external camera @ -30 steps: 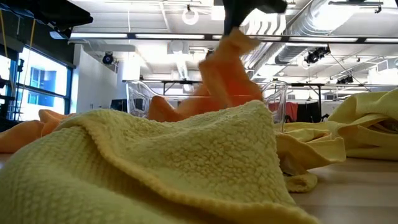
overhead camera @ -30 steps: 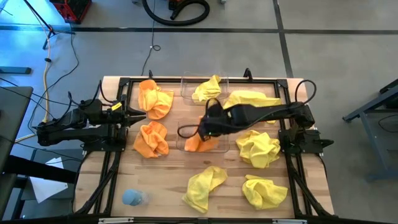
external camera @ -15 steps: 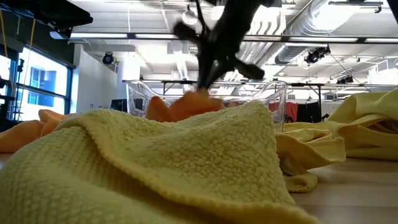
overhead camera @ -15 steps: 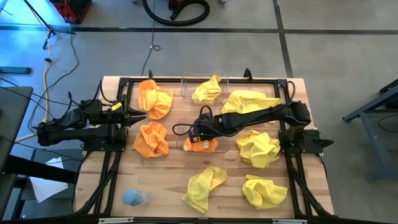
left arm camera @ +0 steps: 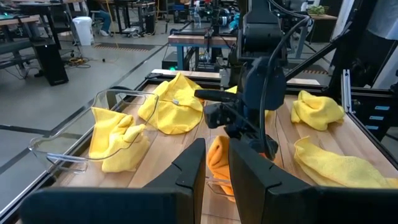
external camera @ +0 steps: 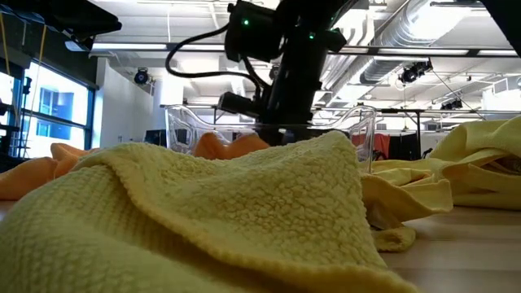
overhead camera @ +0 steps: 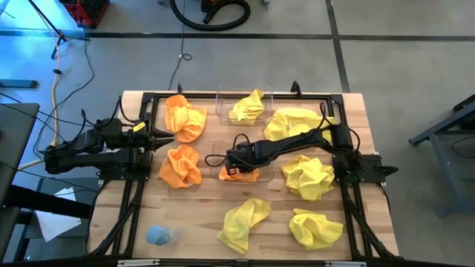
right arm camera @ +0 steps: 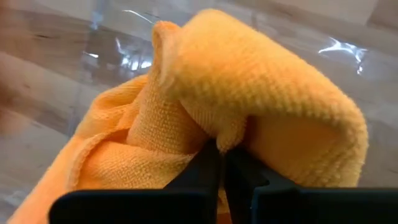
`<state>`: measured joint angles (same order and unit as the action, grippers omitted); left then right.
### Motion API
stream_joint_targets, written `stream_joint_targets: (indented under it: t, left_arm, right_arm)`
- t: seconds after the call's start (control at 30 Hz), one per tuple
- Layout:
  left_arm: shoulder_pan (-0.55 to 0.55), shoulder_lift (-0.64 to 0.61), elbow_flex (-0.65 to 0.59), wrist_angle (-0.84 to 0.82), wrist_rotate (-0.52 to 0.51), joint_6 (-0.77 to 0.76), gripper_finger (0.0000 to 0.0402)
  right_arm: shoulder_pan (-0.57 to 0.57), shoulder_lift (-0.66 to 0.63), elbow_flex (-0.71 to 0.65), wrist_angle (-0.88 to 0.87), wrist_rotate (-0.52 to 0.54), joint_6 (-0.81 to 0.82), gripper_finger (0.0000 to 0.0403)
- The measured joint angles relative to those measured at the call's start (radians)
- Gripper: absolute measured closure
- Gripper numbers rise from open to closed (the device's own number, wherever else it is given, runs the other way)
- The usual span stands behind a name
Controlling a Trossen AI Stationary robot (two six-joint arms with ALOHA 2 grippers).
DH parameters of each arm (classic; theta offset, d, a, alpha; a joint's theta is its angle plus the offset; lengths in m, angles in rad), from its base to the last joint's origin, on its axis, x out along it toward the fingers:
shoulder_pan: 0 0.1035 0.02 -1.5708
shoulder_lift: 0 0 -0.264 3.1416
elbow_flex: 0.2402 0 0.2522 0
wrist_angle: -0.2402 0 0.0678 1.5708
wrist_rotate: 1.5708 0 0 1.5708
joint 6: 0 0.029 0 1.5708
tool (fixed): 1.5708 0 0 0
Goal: Sort microfiber towel by color & place in baskets
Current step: Put the orange microfiber towel into the bottom transparent bin
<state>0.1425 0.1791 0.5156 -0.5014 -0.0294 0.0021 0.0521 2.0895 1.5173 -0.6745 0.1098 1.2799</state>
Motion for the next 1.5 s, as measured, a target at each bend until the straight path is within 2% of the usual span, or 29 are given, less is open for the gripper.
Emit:
stream_joint_targets:
  t: [0.47, 0.63, 0.77, 0.93, 1.07, 1.17, 1.27, 1.33, 1.5]
  left_arm:
    - [0.000, 0.000, 0.000, -0.001, 0.000, -0.001, 0.0346]
    - [0.000, 0.000, 0.000, -0.002, 0.000, -0.001, 0.0346]
    - [0.000, 0.000, 0.000, -0.002, 0.000, -0.001, 0.0346]
    - [0.000, 0.000, 0.000, -0.002, 0.000, -0.001, 0.0346]
    - [0.000, 0.000, 0.000, -0.002, -0.001, -0.001, 0.0346]
    - [0.000, 0.000, 0.000, -0.002, -0.007, -0.002, 0.0346]
    - [0.000, 0.001, 0.000, -0.002, -0.013, -0.012, 0.0346]
    - [0.000, 0.006, 0.000, -0.002, -0.037, -0.036, 0.0346]
    - [0.000, 0.036, 0.000, -0.001, -0.107, -0.053, 0.0346]
  right_arm:
    - [0.009, -0.133, 0.000, -0.005, 0.037, -0.071, 0.0275]
    - [0.026, -0.223, 0.001, -0.052, 0.091, -0.139, 0.0269]
    - [0.058, -0.289, 0.001, -0.172, 0.112, -0.187, 0.0272]
    - [0.134, -0.379, -0.032, -0.309, 0.191, -0.182, 0.0285]
    - [0.193, -0.499, -0.175, -0.284, 0.239, -0.162, 0.0297]
    - [0.218, -0.633, -0.360, -0.226, 0.278, -0.097, 0.0304]
    - [0.227, -0.787, -0.563, -0.083, 0.313, -0.073, 0.0308]
    - [0.230, -0.886, -0.688, 0.038, 0.343, -0.121, 0.0309]
    - [0.230, -1.088, -0.923, 0.297, 0.354, -0.360, 0.0309]
